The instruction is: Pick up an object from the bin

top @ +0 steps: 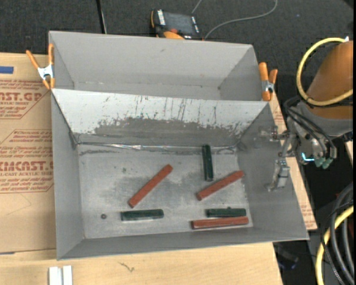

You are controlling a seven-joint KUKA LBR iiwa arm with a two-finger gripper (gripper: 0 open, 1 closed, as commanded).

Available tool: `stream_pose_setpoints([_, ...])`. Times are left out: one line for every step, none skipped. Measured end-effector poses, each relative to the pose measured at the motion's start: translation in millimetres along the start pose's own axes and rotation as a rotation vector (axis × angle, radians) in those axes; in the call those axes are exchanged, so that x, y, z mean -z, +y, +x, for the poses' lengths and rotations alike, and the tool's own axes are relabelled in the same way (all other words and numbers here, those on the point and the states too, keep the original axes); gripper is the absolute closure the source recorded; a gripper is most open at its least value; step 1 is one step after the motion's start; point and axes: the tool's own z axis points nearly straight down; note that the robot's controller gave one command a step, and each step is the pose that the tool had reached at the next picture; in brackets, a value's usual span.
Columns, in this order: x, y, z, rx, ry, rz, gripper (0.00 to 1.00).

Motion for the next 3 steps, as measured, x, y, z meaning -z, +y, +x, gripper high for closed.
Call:
stream_pose_setpoints([-170.3,21.0,-13.2,0.083,-0.001,-0.001,0.00])
stream_pose_setpoints([-166.3,20.9,-15.0,0.084,-0.007,0.001,1.00])
stream_pose_setpoints([-34.2,28.5,-32.9,-0.007,-0.017,0.002,1.00])
